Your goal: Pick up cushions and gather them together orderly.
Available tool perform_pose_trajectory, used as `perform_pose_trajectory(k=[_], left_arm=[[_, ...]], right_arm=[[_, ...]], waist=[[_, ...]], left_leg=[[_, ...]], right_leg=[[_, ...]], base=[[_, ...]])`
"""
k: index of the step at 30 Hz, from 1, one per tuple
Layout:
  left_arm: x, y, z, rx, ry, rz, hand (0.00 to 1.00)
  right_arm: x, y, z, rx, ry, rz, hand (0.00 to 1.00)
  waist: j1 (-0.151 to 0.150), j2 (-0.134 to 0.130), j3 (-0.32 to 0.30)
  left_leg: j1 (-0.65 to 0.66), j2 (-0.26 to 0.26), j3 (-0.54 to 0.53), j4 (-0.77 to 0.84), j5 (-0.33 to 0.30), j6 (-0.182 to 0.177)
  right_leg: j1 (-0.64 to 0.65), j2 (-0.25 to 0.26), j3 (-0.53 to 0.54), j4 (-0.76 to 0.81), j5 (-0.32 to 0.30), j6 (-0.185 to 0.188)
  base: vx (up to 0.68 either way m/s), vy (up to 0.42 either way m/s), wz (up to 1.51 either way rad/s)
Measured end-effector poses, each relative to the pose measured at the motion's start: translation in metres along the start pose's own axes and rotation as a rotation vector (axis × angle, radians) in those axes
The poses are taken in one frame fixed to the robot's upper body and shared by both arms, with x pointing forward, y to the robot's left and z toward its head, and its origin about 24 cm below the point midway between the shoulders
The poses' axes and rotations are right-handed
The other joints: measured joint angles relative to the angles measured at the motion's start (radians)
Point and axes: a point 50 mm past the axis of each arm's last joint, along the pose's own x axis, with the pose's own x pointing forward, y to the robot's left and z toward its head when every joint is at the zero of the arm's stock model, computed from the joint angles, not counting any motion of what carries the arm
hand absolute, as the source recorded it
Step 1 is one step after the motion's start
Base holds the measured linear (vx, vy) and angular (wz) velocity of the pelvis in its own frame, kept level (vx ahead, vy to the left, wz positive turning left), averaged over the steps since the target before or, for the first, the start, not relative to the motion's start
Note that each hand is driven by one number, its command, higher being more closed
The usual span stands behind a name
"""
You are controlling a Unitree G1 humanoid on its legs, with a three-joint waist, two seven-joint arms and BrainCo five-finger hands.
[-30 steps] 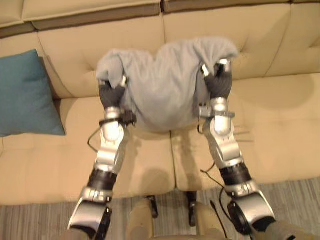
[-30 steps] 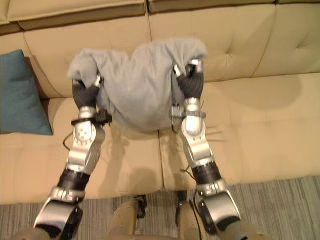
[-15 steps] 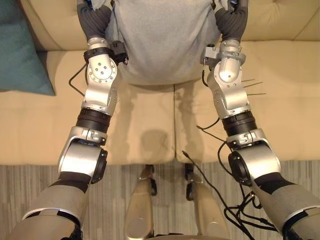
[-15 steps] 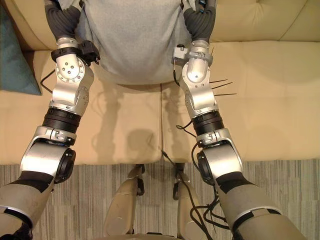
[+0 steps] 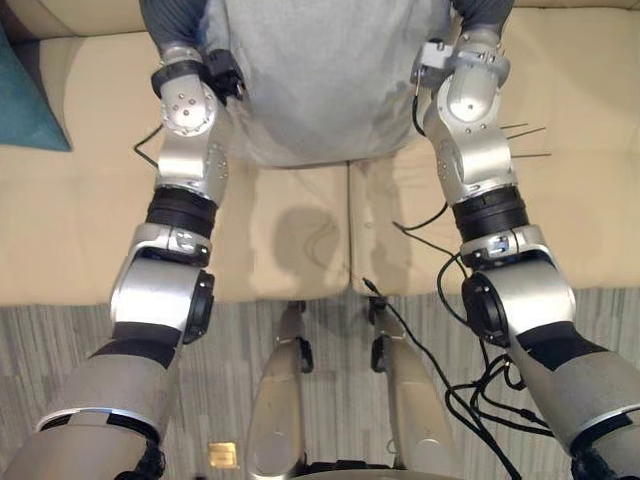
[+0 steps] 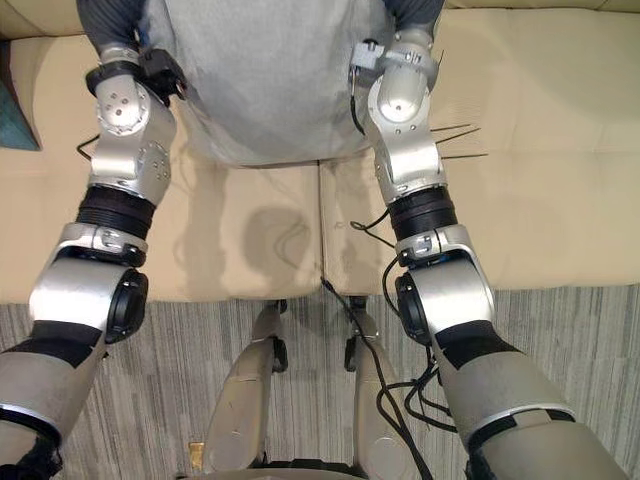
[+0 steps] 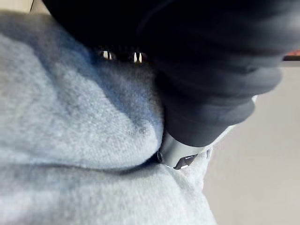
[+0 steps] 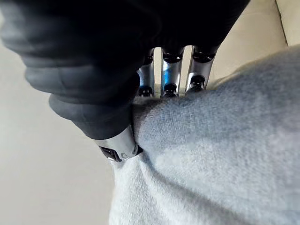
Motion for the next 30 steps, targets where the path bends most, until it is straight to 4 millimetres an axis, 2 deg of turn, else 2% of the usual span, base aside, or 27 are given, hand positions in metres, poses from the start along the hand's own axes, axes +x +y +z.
perform_pose_trajectory(k=[4, 9, 12, 13, 15, 18, 20, 22, 23, 24, 25, 26, 28, 30], left_arm=[[0.015, 0.014, 0.021, 0.029, -0.056, 0.031, 0.0], [0.024, 0.046, 0.036, 0.0, -0.085, 0.109, 0.0], [0.018, 0.07, 0.025, -0.004, -0.057, 0.155, 0.0], [0.011, 0.078, 0.015, 0.009, -0.035, 0.155, 0.0], [-0.003, 0.088, -0.001, 0.036, 0.001, 0.136, 0.0], [-0.037, 0.107, -0.029, 0.08, 0.067, 0.089, 0.0], [-0.087, 0.111, -0.064, 0.067, 0.169, 0.037, 0.0], [-0.13, 0.112, -0.089, 0.048, 0.272, 0.014, 0.0], [-0.175, 0.116, -0.11, 0.045, 0.385, 0.008, 0.0], [-0.227, 0.123, -0.131, 0.057, 0.539, 0.007, 0.0], [-0.246, 0.125, -0.137, 0.057, 0.596, 0.006, 0.0], [-0.284, 0.131, -0.145, 0.072, 0.716, -0.001, 0.0], [-0.319, 0.143, -0.147, 0.105, 0.823, -0.02, 0.0], [-0.364, 0.165, -0.149, 0.172, 0.98, -0.024, 0.0]], right_arm=[[0.015, -0.014, 0.006, -0.016, -0.005, -0.019, 0.0], [0.028, -0.044, 0.014, 0.037, -0.009, -0.074, 0.0], [0.026, -0.054, 0.015, 0.093, -0.023, -0.079, 0.0], [0.02, -0.061, 0.013, 0.096, -0.041, -0.071, 0.0], [0.009, -0.074, 0.005, 0.086, -0.057, -0.054, 0.0], [-0.021, -0.102, -0.021, 0.05, -0.016, -0.019, 0.0], [-0.07, -0.128, -0.062, -0.004, 0.12, -0.005, 0.0], [-0.112, -0.144, -0.089, -0.026, 0.245, -0.011, 0.0], [-0.153, -0.155, -0.111, -0.036, 0.37, -0.021, 0.0], [-0.201, -0.167, -0.13, -0.08, 0.516, -0.023, 0.0], [-0.218, -0.171, -0.136, -0.095, 0.567, -0.019, 0.0], [-0.253, -0.18, -0.143, -0.13, 0.674, -0.017, 0.0], [-0.291, -0.19, -0.149, -0.191, 0.793, 0.001, 0.0], [-0.35, -0.208, -0.155, -0.303, 0.996, 0.044, 0.0]], waist=[[-0.003, -0.004, 0.017], [0.0, -0.005, 0.045], [0.0, -0.005, 0.045], [0.0, -0.005, 0.045], [0.0, -0.005, 0.045], [-0.001, -0.005, 0.045], [0.008, -0.005, 0.045], [0.015, -0.005, 0.043], [0.019, -0.006, 0.042], [0.019, -0.005, 0.015], [0.018, -0.005, -0.006], [0.018, -0.005, -0.049], [0.017, -0.004, -0.066], [0.016, -0.004, -0.141]], left_leg=[[0.0, 0.001, -0.008, -0.007, 0.005, 0.003], [0.0, 0.001, -0.012, -0.006, 0.005, 0.003], [0.017, 0.001, -0.009, -0.006, 0.005, 0.003], [0.032, 0.002, -0.009, -0.006, 0.005, 0.003], [0.052, 0.002, -0.01, -0.004, 0.004, 0.003], [0.071, 0.001, -0.012, 0.013, 0.003, 0.002], [0.116, 0.0, -0.013, 0.017, -0.009, -0.012], [0.149, -0.002, -0.018, 0.028, -0.029, -0.01], [0.18, -0.004, -0.02, 0.04, -0.053, -0.005], [0.195, -0.007, -0.028, 0.046, -0.074, -0.01], [0.195, -0.007, -0.034, 0.045, -0.082, -0.014], [0.198, -0.008, -0.039, 0.041, -0.086, -0.015], [0.245, -0.008, -0.041, 0.022, -0.086, -0.015], [0.287, -0.012, -0.047, 0.02, -0.093, -0.005]], right_leg=[[0.0, 0.0, -0.012, 0.001, 0.002, -0.002], [0.004, -0.001, -0.016, 0.001, 0.002, -0.002], [0.019, -0.001, -0.013, 0.002, 0.002, -0.002], [0.034, -0.001, -0.012, 0.002, 0.002, -0.002], [0.055, -0.001, -0.01, 0.004, 0.002, -0.002], [0.078, -0.003, -0.01, 0.016, 0.0, -0.002], [0.127, -0.01, -0.011, 0.017, -0.026, 0.004], [0.165, -0.013, -0.013, 0.022, -0.05, 0.004], [0.194, -0.012, -0.014, 0.039, -0.07, 0.005], [0.212, -0.014, -0.021, 0.053, -0.095, 0.007], [0.212, -0.014, -0.024, 0.054, -0.105, 0.005], [0.216, -0.015, -0.029, 0.049, -0.115, 0.008], [0.262, -0.016, -0.036, 0.036, -0.117, 0.008], [0.318, -0.019, -0.044, 0.016, -0.125, 0.015]], base=[[0.04, -0.015, 0.05], [0.04, -0.006, 0.03], [0.05, -0.009, -0.01], [0.04, -0.013, 0.02], [0.04, -0.018, 0.03], [0.02, -0.027, 0.07], [0.02, -0.052, 0.13], [0.02, -0.047, 0.1], [0.0, -0.044, 0.15], [0.0, -0.022, 0.15], [0.0, -0.022, 0.2], [0.03, -0.014, 0.09], [0.05, -0.011, 0.1], [0.07, 0.005, 0.16]])
